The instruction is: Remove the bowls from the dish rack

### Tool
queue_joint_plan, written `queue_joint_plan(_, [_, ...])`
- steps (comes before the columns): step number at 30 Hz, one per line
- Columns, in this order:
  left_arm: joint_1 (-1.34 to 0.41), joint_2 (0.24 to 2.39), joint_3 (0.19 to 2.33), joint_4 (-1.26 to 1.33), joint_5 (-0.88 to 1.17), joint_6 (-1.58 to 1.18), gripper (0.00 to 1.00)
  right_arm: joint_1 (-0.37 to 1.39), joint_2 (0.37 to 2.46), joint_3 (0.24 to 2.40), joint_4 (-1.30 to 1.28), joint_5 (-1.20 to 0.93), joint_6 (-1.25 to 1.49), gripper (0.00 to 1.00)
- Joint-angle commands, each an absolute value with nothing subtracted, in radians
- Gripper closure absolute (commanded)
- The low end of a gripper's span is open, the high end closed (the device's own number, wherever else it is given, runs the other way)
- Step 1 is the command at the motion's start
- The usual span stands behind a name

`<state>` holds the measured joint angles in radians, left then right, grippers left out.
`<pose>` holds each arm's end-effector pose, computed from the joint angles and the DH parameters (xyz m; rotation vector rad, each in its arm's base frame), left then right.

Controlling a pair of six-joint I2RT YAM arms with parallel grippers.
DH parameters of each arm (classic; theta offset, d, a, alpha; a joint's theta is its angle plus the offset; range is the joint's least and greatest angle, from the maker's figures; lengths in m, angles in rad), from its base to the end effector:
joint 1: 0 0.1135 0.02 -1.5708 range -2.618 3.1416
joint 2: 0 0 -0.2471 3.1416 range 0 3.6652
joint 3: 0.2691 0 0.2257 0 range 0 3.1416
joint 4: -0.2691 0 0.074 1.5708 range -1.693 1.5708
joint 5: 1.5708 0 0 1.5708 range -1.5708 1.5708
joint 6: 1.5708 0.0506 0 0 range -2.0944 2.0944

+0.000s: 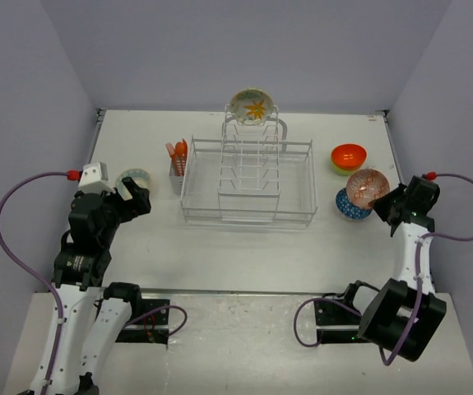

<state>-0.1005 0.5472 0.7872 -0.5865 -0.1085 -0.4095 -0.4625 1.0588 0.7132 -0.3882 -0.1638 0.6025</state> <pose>0.1229 -0.0069 0.3099 -0.3680 1.8869 -0.2393 0.1970 -0.0890 0.2287 1.0977 2.0285 0.2604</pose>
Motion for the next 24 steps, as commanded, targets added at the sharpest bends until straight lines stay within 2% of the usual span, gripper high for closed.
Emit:
queue_joint_plan(1, [-0.110,0.537,0.793,-0.560,-0.120,-0.416,0.00,-0.494,1.118,0.729,-0.325,-0.285,0.607,1.00])
queue_joint_plan(9, [-0.121,0.532,0.792,-0.561,-0.126,-0.417,0.00,-0.514,1.201,0.744,-0.333,-0.344,0.583,1.00])
queue_joint_plan(24, [-0.124,0.526,0.792,-0.560,-0.124,-0.416,0.00,-0.515,1.220,0.730,-0.357,-0.322,0.563,0.99])
